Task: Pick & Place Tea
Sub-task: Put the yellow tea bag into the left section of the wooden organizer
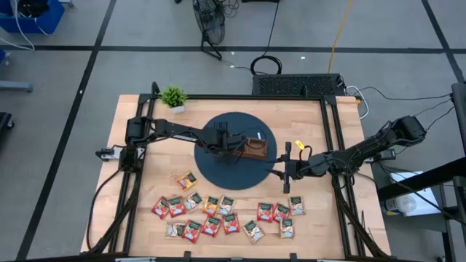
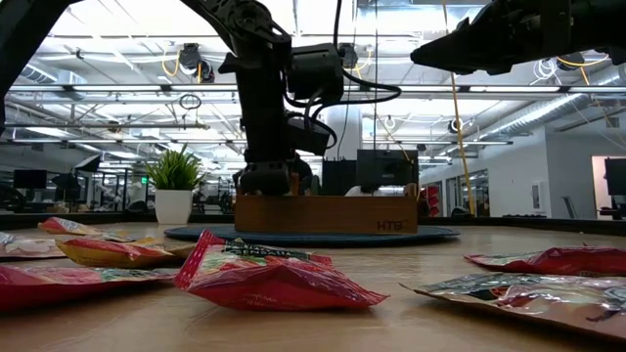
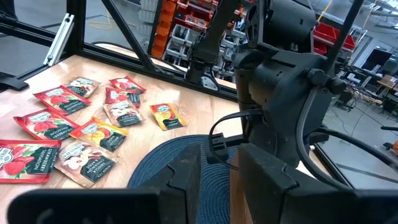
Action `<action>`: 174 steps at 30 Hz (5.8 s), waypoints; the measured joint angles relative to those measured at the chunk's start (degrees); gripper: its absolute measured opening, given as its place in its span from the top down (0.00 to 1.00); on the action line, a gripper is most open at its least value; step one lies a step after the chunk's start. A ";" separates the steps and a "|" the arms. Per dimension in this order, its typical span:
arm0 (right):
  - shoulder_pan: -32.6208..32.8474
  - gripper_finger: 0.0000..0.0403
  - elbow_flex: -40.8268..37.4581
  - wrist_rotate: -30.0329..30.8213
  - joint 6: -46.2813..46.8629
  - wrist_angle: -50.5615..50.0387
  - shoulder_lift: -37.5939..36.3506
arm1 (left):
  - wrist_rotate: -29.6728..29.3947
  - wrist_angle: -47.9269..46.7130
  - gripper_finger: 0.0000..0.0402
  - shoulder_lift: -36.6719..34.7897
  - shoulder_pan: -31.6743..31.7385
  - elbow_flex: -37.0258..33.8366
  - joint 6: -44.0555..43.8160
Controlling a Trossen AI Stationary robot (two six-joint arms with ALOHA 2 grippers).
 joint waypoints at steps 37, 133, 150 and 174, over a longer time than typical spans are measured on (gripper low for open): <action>1.58 0.76 0.00 -0.26 -0.15 0.92 -0.01 | 12.21 -34.98 0.65 -25.30 -29.88 -14.69 -55.90; -29.90 0.76 12.26 -34.86 37.91 27.87 26.71 | -32.06 31.25 0.98 -24.02 -20.33 -22.62 36.84; -30.26 0.76 18.29 -40.68 39.02 26.99 32.92 | -45.10 33.24 0.98 -24.08 -19.71 -22.62 50.15; -30.32 0.76 19.85 -36.09 37.27 26.92 32.92 | -41.91 42.80 0.98 -24.08 -19.69 -22.62 56.40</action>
